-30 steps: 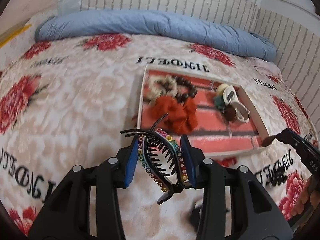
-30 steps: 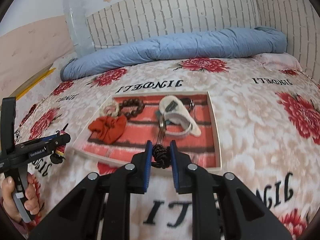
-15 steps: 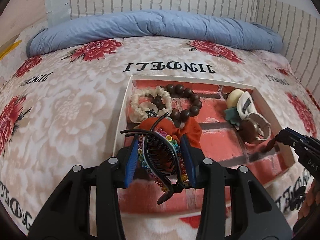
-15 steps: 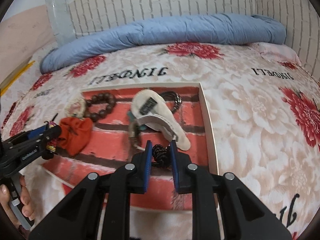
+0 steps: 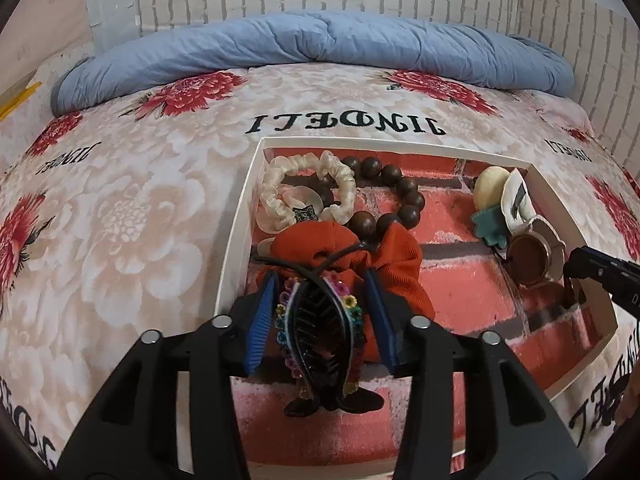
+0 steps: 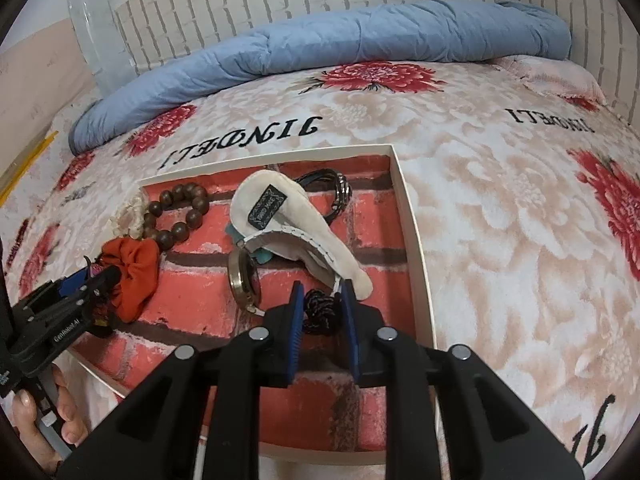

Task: Organize jewelry
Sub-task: 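Carry the claw clip and pompom tie into the tray and open both tools, then withdraw both tools toward the black scrunchie and black claw clip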

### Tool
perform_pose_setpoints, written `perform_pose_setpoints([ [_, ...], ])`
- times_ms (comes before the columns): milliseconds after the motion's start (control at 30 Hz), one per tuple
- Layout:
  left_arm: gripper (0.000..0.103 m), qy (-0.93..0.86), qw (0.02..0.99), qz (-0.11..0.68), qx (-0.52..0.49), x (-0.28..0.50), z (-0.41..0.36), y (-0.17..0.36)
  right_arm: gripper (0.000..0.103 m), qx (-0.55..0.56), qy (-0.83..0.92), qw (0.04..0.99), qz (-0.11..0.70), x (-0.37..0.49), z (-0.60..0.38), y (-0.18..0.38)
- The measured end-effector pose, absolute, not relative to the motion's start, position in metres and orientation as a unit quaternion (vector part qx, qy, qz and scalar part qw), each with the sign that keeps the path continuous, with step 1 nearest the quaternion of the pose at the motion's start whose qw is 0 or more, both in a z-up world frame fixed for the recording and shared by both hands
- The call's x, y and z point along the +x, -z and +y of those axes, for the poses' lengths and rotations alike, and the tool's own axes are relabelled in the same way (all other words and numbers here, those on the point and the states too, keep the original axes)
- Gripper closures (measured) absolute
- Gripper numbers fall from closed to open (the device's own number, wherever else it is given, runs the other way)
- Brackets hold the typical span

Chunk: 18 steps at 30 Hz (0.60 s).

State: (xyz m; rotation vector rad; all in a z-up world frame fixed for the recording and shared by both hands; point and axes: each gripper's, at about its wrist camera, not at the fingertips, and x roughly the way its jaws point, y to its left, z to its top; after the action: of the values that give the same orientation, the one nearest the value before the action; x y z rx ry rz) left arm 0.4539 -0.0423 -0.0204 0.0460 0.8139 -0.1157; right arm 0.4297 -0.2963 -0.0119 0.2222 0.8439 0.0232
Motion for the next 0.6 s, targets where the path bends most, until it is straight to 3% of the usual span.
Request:
perform_pose_setpoints([
  [100, 0.043, 0.058, 0.918, 0.392, 0.019, 0.446, -0.04, 0.015, 0.081, 0.115, -0.015, 0.905, 0.41, 0.427, -0.298, 0.011],
  [133, 0.04, 0.059, 0.919, 0.39, 0.018, 0.443, -0.039, 0.013, 0.076, 0.115, -0.016, 0.904, 0.411, 0.426, -0.298, 0.011],
  [167, 0.037, 0.061, 0.919, 0.388, 0.018, 0.439, -0.039, 0.01, 0.063, 0.115, -0.018, 0.904, 0.411, 0.424, -0.298, 0.01],
  [233, 0.026, 0.065, 0.922, 0.381, 0.024, 0.427, -0.039, 0.004, 0.048, 0.111, -0.015, 0.907, 0.405, 0.419, -0.299, 0.006],
  [500, 0.006, 0.06, 0.927, 0.369, 0.036, 0.375, -0.034, -0.014, 0.047, 0.094, -0.023, 0.919, 0.383, 0.375, -0.307, -0.02],
  [600, 0.005, 0.052, 0.927, 0.369, 0.039, 0.355, -0.031, -0.016, 0.046, 0.088, -0.021, 0.921, 0.379, 0.351, -0.315, -0.026],
])
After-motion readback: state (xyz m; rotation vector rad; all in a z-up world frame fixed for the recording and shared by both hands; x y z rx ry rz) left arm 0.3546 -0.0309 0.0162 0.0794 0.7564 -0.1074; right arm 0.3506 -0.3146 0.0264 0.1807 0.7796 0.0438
